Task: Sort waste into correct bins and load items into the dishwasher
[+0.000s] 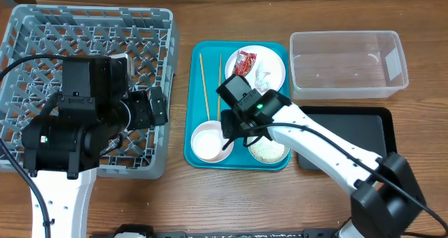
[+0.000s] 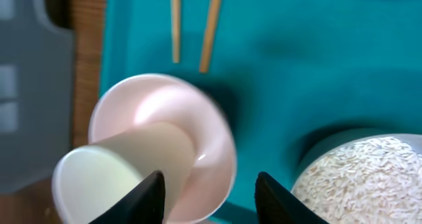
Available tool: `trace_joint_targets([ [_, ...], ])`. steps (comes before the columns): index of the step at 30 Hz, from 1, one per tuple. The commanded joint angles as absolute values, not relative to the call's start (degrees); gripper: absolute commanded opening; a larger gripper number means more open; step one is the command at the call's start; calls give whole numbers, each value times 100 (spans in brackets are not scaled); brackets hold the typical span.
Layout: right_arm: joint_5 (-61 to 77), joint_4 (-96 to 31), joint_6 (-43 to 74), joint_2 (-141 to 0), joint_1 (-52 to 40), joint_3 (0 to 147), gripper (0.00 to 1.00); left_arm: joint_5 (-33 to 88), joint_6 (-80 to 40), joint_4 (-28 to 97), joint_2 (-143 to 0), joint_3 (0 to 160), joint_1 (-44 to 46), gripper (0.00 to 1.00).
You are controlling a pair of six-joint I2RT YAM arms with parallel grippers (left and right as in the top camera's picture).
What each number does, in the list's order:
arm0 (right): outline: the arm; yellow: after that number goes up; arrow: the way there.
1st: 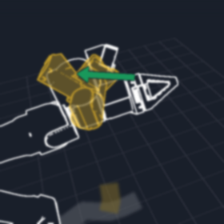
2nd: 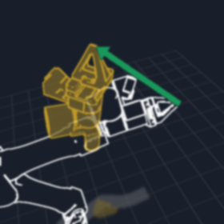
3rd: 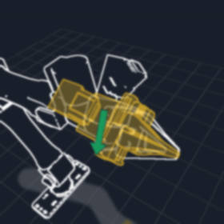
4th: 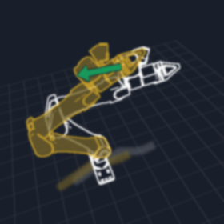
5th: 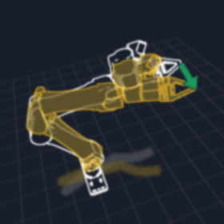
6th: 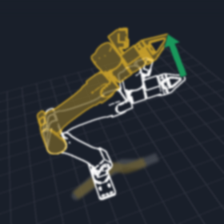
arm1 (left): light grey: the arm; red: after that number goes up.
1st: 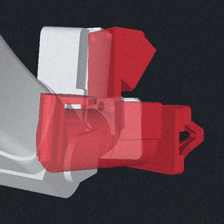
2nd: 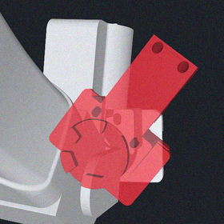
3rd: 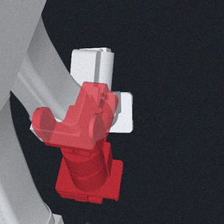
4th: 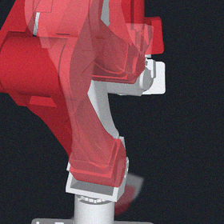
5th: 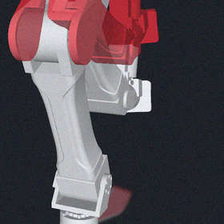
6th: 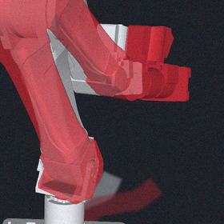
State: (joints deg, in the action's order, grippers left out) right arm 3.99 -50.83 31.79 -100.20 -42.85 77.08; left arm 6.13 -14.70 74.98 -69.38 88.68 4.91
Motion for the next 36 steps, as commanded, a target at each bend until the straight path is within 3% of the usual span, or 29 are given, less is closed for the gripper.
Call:
trace_joint_targets([
  [1, 718, -5048, 2912, -9815, -4495, 7749, 46, 539, -1529, 7454, -6980, 8973, 513, 100],
  [10, 692, -4324, 3293, -9994, -4912, 7168, 46, 558, -1529, 7478, -7050, 8973, 513, 100],
  [17, 690, -4292, 3496, -10127, -4856, 7150, 24, 709, -1527, 7498, -7050, 8973, 513, 100],
  [18, 646, -4324, 3496, -10060, -4797, 7199, 13, 709, -1527, 7505, -7050, 8973, 513, 100],
  [20, 537, -4342, 3492, -9935, -4696, 7242, 4, 709, -1527, 7511, -7050, 8973, 513, 100],
  [27, 357, -4683, 3411, -9030, -3868, 7478, 4, 786, -1531, 7481, -7050, 8973, 513, 100],
  [31, 1684, -4525, 2143, -8250, -3046, 7555, 4, 1317, -1522, 7284, -7050, 8973, 513, 100],
  [36, 4364, -4460, 777, -7502, -1793, 7555, 4, 4115, -475, 6576, -7057, 8973, 513, 100],
])
